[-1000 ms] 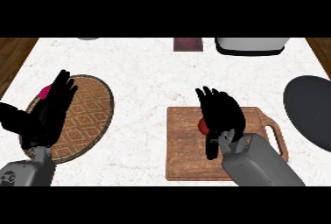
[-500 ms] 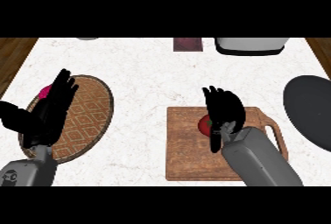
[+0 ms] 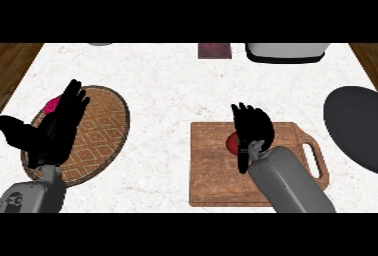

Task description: Pick the tomato from the cutting board and place it in the pan

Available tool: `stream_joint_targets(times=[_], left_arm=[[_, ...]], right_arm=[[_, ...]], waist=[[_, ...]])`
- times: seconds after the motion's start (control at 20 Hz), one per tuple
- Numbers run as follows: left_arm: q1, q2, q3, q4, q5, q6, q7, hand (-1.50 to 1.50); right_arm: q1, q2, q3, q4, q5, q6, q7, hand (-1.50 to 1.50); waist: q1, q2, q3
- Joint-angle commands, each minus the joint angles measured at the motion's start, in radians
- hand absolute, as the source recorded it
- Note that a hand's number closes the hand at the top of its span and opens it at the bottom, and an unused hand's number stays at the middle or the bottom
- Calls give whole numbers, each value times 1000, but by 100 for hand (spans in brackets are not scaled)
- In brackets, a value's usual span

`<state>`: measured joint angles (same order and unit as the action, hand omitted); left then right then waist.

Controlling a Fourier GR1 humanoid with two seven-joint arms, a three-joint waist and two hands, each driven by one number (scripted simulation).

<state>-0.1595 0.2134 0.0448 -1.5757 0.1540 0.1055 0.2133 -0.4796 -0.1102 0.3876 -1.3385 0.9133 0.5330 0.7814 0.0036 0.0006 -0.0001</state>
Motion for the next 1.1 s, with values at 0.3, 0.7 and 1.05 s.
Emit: stream_joint_targets(times=[0.3, 0.7, 1.05], left_arm=[[-37, -22, 10, -26, -55, 23, 39, 0], [12, -32, 15, -66, -36, -13, 56, 0], [-24, -42, 39, 6, -41, -33, 22, 0]], right_arm=[[-5, 29, -75, 152, 47, -56, -131, -150], [-42, 39, -63, 341, 128, -242, -337, 150], [-39, 108, -71, 252, 110, -248, -265, 150]], waist=[[-1, 0, 0], [4, 0, 0], [-1, 0, 0]])
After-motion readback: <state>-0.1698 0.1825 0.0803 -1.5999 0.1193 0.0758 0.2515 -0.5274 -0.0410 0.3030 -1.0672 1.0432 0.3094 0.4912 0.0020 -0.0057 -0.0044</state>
